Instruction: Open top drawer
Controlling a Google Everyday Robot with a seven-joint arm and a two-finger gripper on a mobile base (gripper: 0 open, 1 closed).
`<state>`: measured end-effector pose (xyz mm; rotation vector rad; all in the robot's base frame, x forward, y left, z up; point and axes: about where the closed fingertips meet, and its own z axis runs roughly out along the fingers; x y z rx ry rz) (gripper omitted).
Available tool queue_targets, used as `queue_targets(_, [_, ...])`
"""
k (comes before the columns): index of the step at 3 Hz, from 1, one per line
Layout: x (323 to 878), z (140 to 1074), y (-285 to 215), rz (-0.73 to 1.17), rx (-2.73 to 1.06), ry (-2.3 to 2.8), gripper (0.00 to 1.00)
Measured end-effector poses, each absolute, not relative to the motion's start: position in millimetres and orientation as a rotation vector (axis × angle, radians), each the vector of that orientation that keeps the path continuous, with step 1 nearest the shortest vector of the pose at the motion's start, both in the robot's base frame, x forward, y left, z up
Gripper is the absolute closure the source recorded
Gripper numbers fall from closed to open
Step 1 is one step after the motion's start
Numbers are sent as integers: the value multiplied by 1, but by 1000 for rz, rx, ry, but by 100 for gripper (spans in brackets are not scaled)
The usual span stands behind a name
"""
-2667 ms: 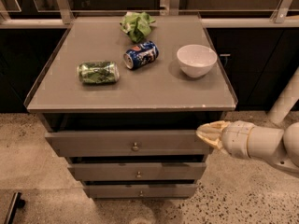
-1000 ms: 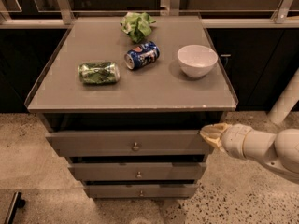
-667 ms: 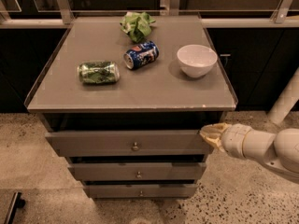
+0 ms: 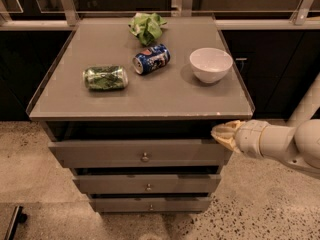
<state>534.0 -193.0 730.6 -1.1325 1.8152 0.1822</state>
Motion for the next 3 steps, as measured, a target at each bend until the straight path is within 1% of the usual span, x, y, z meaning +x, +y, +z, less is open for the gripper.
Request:
queue_targets(2, [544, 700, -188, 197, -991, 1805, 100])
queue_targets(3, [580, 704, -178, 168, -954, 1767, 100])
